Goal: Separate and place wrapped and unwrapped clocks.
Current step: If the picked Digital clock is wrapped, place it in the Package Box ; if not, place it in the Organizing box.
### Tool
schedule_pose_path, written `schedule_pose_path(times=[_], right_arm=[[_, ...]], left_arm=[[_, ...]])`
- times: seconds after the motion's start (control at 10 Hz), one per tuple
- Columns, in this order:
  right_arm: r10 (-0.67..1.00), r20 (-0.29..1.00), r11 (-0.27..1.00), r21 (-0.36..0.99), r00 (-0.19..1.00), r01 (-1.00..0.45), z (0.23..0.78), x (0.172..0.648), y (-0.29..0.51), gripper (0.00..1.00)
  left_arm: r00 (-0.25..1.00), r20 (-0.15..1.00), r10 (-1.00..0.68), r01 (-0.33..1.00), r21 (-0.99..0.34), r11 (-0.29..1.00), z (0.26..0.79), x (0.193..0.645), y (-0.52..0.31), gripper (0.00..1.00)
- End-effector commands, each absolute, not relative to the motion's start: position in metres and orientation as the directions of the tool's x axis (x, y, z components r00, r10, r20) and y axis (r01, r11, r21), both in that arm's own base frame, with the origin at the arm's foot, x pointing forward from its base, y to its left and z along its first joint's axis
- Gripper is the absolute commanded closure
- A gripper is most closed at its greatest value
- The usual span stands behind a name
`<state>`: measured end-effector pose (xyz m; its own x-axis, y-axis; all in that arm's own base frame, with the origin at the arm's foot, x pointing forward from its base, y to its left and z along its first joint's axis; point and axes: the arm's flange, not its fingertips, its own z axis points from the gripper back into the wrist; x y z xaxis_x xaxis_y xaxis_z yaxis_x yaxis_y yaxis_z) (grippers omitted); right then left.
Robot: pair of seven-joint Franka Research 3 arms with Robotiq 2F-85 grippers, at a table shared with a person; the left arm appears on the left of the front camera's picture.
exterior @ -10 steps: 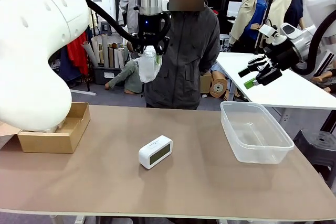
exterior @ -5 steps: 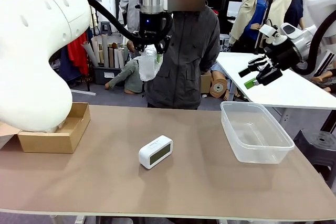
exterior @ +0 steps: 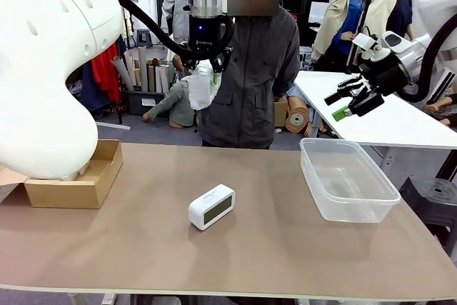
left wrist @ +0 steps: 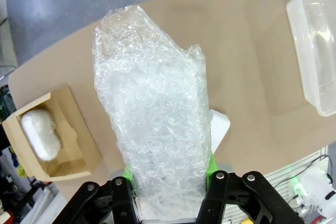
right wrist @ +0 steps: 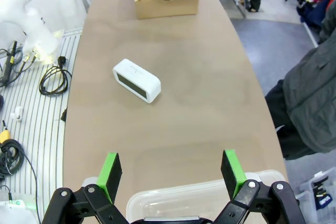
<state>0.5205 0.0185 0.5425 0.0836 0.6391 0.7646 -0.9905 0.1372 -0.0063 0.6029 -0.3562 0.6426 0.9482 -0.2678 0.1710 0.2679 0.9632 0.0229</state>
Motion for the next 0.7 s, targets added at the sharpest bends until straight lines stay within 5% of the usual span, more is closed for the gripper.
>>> schedule_pose_path(times=[0.0,0.6], right_arm=[[0.640,0.764,0.138,-0.010,0.082,-0.990,0.543,0.519,0.019,0.00],[0.640,0.764,0.138,-0.010,0.082,-0.990,0.543,0.519,0.019,0.00]], left_arm=[[0.949,0.177,-0.261,0.262,0.018,0.965,0.648,0.602,-0.354,1.00],[0.955,0.119,-0.273,0.266,0.071,0.961,0.643,0.587,-0.305,1.00]])
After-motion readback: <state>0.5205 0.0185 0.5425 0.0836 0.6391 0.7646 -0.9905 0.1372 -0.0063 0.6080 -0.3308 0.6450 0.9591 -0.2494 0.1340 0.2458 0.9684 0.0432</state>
